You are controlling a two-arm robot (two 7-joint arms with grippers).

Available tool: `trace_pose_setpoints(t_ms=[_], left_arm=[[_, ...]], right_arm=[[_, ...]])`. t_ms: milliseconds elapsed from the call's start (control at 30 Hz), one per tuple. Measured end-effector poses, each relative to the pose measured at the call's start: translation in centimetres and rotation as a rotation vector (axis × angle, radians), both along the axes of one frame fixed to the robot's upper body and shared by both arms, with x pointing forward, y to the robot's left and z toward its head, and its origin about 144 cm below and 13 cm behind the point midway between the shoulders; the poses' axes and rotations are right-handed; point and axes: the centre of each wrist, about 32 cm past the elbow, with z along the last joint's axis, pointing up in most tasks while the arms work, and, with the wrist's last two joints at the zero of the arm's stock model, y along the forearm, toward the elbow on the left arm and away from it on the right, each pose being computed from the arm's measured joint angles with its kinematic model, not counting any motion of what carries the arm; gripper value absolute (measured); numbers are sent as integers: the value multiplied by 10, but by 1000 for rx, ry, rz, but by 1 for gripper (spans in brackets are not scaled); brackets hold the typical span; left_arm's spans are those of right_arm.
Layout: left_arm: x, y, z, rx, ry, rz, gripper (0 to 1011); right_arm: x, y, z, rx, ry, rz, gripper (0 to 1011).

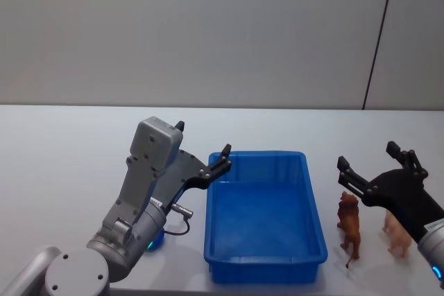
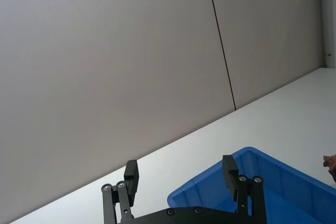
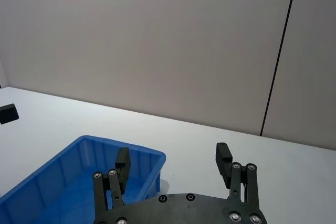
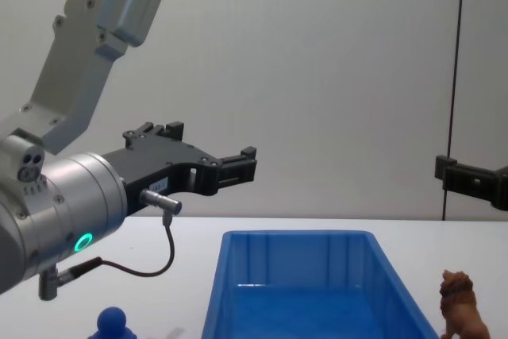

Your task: Pick up the two dolls from the table and place them into the box.

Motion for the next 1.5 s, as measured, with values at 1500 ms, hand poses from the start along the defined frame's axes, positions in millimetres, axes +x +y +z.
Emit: trace_pose_setpoints(t_ms=[1500], left_arm=[[0,0,0,0,0,0,1002]], right_arm=[[-30,-53,-12,-2,226,-87,1001]])
